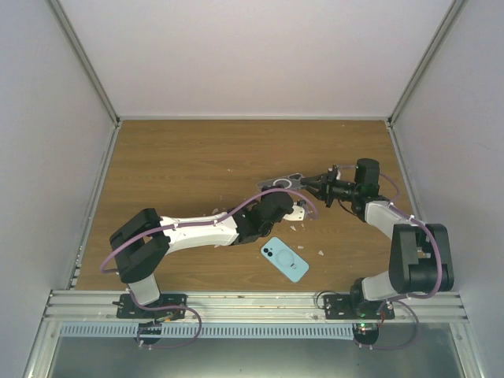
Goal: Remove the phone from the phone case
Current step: Pick up the phone at the center of the board.
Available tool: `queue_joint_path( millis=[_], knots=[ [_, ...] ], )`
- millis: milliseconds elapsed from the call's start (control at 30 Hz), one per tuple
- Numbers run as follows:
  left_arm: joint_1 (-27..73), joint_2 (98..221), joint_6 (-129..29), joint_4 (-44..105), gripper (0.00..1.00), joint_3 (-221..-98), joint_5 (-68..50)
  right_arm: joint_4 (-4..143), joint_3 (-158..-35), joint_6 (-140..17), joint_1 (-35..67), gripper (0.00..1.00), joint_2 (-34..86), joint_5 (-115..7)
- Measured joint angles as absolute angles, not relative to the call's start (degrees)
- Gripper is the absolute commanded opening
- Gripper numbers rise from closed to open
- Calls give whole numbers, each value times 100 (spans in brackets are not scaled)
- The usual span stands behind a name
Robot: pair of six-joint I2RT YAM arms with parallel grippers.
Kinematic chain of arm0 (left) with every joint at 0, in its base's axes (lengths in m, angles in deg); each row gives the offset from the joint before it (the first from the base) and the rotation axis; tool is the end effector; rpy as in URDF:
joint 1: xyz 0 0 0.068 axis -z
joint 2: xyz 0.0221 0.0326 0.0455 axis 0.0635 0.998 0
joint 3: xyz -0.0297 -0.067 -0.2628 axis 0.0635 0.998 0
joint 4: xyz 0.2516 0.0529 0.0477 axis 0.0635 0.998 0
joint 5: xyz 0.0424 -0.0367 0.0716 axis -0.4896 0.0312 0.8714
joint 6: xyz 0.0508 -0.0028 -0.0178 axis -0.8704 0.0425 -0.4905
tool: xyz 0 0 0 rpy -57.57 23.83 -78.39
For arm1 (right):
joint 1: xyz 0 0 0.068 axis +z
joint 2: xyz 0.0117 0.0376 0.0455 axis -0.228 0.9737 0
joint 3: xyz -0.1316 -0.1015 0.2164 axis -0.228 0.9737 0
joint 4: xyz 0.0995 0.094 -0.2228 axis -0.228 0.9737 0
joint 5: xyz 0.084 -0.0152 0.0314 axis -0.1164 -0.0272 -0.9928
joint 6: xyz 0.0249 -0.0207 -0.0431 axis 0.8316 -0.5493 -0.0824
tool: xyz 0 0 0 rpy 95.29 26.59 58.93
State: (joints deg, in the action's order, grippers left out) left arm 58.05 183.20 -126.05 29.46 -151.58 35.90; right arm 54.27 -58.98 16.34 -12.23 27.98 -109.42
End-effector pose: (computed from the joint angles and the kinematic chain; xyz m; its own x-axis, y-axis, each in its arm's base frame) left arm 0.2005 -0.3274 0.2313 0.3101 0.9465 -0.0897 0.4277 -0.0546 0.9023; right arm 0.2816 0.0364 0.2003 -0.8215 0.4384 0.3645 0.4270 0.0494 0.9029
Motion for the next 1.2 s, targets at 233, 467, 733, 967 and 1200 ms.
queue_joint_path(
  millis=[233,467,733,967,1200],
  knots=[
    [5807,18323,-12634,2692,0,-15147,3680,5573,-5927,1608,-1264,46,2796,-10951],
    [5556,18358,-12328,3412,0,-15683,3348,6015,-6585,946,-1474,95,2798,-10990],
    [5070,18403,-11589,4649,0,-16732,2683,6255,-7684,10,-1839,100,2844,-10925],
    [4386,18587,-10142,5833,0,-18161,1505,6434,-8156,-903,-1935,100,2842,-10782],
    [3610,18585,-8804,6253,0,-18592,187,6500,-8720,-1876,-1935,100,2842,-10584]
  ],
)
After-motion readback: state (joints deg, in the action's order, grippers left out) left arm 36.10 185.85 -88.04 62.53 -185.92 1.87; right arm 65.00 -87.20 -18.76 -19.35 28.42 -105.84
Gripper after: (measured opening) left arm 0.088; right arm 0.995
